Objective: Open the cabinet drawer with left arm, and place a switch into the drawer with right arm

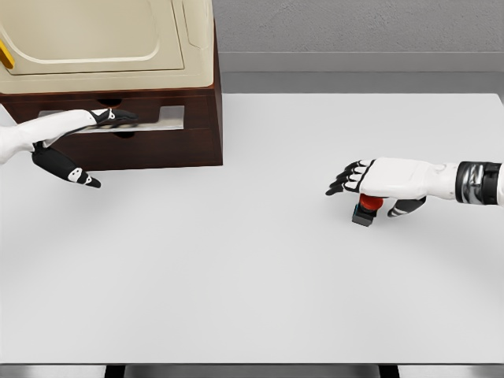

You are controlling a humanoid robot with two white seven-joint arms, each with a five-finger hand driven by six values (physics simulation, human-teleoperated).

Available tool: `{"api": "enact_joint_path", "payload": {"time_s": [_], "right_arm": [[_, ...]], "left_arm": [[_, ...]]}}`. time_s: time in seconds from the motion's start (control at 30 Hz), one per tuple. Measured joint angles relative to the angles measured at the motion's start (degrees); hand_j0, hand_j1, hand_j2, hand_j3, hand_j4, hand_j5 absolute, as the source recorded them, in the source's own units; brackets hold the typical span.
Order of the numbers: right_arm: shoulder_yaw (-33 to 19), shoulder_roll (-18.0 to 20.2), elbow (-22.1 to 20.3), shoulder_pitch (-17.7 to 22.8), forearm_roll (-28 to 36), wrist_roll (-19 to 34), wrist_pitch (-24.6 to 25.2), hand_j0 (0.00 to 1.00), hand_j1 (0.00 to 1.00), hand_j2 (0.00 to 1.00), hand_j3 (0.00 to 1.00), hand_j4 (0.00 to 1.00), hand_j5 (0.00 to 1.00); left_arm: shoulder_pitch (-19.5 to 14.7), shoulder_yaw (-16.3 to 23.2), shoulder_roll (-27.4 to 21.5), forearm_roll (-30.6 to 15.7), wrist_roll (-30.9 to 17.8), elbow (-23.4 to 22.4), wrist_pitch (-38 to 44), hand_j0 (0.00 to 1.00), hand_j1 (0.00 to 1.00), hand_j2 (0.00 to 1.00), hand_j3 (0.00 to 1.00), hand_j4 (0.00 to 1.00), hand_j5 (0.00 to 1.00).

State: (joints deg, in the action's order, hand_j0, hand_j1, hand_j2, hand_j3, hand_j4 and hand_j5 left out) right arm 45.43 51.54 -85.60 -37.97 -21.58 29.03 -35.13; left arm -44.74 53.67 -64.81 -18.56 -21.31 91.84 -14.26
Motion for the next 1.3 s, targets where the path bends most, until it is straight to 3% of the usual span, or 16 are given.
{"api": "enact_joint_path", "payload": {"time_s": [0.2,0.47,0.63,0.7,1.07,1.3], "right_arm": [[0.1,-0.1,-0.1,0.1,0.0,0.0,0.0,0.89,0.89,0.89,0.89,0.89,0.89],[0.4,0.0,-1.2,0.4,-0.6,0.0,0.0,0.7,0.7,0.7,0.7,0.7,0.7],[1.1,0.3,-1.5,0.4,-1.3,0.0,0.0,0.63,0.63,0.63,0.63,0.63,0.63],[1.2,0.4,-1.5,0.2,-1.4,0.0,0.0,0.56,0.56,0.56,0.56,0.56,0.56],[1.6,0.2,-2.1,0.0,-1.6,-0.1,0.1,0.51,0.51,0.51,0.51,0.51,0.51],[1.5,-0.2,-2.2,-4.7,-1.4,-0.1,0.0,0.51,0.51,0.51,0.51,0.51,0.51]], "left_arm": [[0.1,0.1,0.0,0.0,0.0,-0.3,0.4,0.99,0.99,0.99,0.99,0.99,0.99],[0.1,0.1,0.0,-0.2,0.0,-0.6,0.4,0.86,0.86,0.86,0.86,0.86,0.86],[0.1,0.1,0.0,-0.2,-0.1,-0.5,0.5,0.84,0.84,0.84,0.84,0.84,0.84],[0.1,0.1,0.0,-0.3,-0.1,-0.5,0.5,0.84,0.84,0.84,0.84,0.84,0.84],[0.1,0.0,-0.1,-0.3,-0.3,-0.4,0.5,0.84,0.84,0.84,0.84,0.84,0.84],[0.1,-0.1,-0.6,-0.9,-0.3,0.2,0.4,0.84,0.84,0.84,0.84,0.84,0.84]]}}
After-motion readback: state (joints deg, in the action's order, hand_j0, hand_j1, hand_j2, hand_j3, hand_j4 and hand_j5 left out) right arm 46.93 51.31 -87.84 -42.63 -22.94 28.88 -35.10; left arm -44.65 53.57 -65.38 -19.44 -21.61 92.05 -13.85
